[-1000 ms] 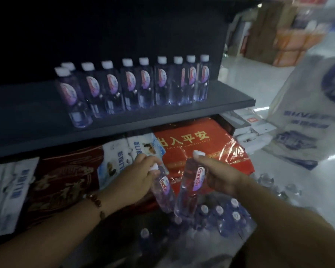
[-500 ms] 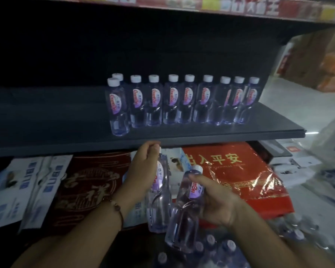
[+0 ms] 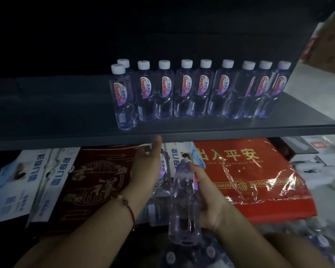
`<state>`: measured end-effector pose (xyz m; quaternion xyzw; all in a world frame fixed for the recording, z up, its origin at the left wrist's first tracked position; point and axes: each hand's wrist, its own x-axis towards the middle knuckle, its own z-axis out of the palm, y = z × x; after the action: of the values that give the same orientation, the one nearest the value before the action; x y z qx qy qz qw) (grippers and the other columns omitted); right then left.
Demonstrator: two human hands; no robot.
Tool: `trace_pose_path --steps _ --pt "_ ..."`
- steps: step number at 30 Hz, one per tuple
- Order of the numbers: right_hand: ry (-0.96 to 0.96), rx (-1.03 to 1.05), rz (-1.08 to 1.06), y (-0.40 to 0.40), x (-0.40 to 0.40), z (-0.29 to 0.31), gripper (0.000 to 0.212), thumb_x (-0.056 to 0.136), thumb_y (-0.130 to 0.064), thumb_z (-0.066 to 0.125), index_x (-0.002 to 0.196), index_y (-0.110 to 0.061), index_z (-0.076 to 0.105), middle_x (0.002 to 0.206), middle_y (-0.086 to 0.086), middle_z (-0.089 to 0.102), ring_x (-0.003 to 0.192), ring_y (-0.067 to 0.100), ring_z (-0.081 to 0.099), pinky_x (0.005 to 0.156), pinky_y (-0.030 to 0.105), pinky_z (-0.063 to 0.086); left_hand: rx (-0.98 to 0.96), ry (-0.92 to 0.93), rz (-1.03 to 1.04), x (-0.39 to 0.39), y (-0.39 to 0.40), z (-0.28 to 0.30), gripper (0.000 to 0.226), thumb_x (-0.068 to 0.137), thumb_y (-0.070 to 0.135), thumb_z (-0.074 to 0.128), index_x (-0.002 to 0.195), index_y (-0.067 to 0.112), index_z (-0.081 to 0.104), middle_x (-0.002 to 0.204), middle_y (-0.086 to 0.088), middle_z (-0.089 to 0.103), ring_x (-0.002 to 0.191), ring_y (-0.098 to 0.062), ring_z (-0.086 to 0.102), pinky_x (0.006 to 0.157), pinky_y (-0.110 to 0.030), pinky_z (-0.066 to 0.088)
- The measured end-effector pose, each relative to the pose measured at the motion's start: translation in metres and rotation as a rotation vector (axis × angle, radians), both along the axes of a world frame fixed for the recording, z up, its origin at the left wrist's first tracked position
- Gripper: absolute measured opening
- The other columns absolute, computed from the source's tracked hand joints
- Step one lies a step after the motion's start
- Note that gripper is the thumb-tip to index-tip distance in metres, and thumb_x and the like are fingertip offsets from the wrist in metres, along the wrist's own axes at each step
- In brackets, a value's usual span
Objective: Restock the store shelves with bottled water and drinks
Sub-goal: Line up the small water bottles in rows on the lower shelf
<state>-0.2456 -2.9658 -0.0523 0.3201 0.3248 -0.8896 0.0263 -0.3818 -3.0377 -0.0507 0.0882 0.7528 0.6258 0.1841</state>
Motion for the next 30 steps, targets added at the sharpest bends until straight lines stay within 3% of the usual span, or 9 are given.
trace_pose_path --steps 5,8,11,15,18,21,26,28,30 --pt "-0.042 -0.046 0.032 -0.001 -0.010 0.004 0.062 0.081 -0.051 0.069 0.118 -0.001 0.072 0.122 0.024 0.068 0.115 0.037 0.064 0.100 0.050 0.046 -0.141 -0.340 -0.288 -0.008 -0.008 -0.010 0.086 0.056 0.060 0.085 0.123 0.014 0.055 0.103 -0.012 0.070 0.088 -0.027 0.071 0.076 -0.040 0.058" --pt "-0.049 -0.041 0.098 0.003 -0.011 0.000 0.053 0.088 -0.048 0.068 0.115 -0.002 0.073 0.121 0.022 0.069 0.108 0.035 0.067 0.105 0.047 0.046 -0.132 -0.530 -0.483 -0.016 -0.022 -0.011 0.036 0.069 0.029 0.082 0.098 0.009 0.072 0.091 -0.014 0.070 0.081 -0.026 0.067 0.077 -0.034 0.052" --pt "-0.027 0.012 0.122 0.008 -0.009 0.001 0.059 0.077 -0.032 0.080 0.126 -0.002 0.067 0.127 0.022 0.066 0.112 0.034 0.064 0.104 0.046 0.047 -0.004 -0.612 -0.444 -0.022 -0.029 -0.009 0.014 0.077 0.019 0.077 0.086 0.011 0.071 0.089 -0.016 0.068 0.077 -0.028 0.064 0.077 -0.038 0.052" --pt "-0.036 0.129 -0.013 0.013 -0.007 0.005 0.055 0.068 -0.039 0.079 0.111 -0.005 0.072 0.103 0.019 0.073 0.085 0.031 0.072 0.079 0.042 0.054 0.212 -0.621 -0.334 -0.030 -0.035 -0.002 0.014 0.083 0.022 0.073 0.083 0.011 0.064 0.072 -0.009 0.063 0.063 -0.022 0.060 0.061 -0.028 0.054" --pt "-0.045 -0.028 -0.215 0.011 -0.005 0.001 0.058 0.077 -0.040 0.079 0.122 -0.006 0.066 0.102 0.021 0.071 0.102 0.036 0.069 0.078 0.049 0.060 0.440 -0.707 -0.363 -0.034 -0.038 0.005 0.026 0.071 0.016 0.071 0.074 0.014 0.045 0.060 -0.002 0.045 0.051 -0.017 0.048 0.048 -0.023 0.052" --pt "-0.001 -0.054 -0.231 0.005 -0.006 0.003 0.063 0.074 -0.041 0.085 0.125 -0.008 0.068 0.105 0.012 0.067 0.085 0.026 0.065 0.089 0.041 0.057 0.516 -0.778 -0.349 -0.034 -0.042 0.010 0.015 0.079 0.022 0.066 0.080 0.017 0.053 0.076 -0.005 0.043 0.065 -0.019 0.045 0.056 -0.027 0.051" --pt "0.057 0.441 -0.154 -0.007 -0.015 0.020 0.053 0.064 -0.024 0.080 0.113 -0.012 0.062 0.080 0.009 0.076 0.066 0.025 0.073 0.058 0.038 0.058 0.258 -0.341 -0.304 -0.028 -0.049 0.020 0.050 0.078 0.020 0.078 0.125 0.026 0.063 0.095 -0.007 0.076 0.080 -0.028 0.073 0.071 -0.042 0.059" --pt "0.155 0.580 -0.225 -0.007 -0.025 0.026 0.053 0.067 -0.012 0.079 0.116 -0.013 0.060 0.088 0.009 0.077 0.074 0.026 0.075 0.061 0.038 0.060 0.243 -0.071 -0.312 -0.024 -0.056 0.026 0.059 0.081 0.013 0.077 0.124 0.046 0.055 0.096 0.006 0.076 0.082 -0.018 0.075 0.069 -0.038 0.062" --pt "0.228 0.703 -0.250 -0.005 -0.037 0.031 0.047 0.074 -0.003 0.078 0.117 -0.015 0.063 0.101 0.011 0.075 0.090 0.031 0.073 0.069 0.036 0.060 0.245 0.097 -0.288 -0.024 -0.062 0.029 0.057 0.080 0.010 0.078 0.120 0.044 0.054 0.086 0.015 0.074 0.074 -0.004 0.072 0.062 -0.022 0.058"
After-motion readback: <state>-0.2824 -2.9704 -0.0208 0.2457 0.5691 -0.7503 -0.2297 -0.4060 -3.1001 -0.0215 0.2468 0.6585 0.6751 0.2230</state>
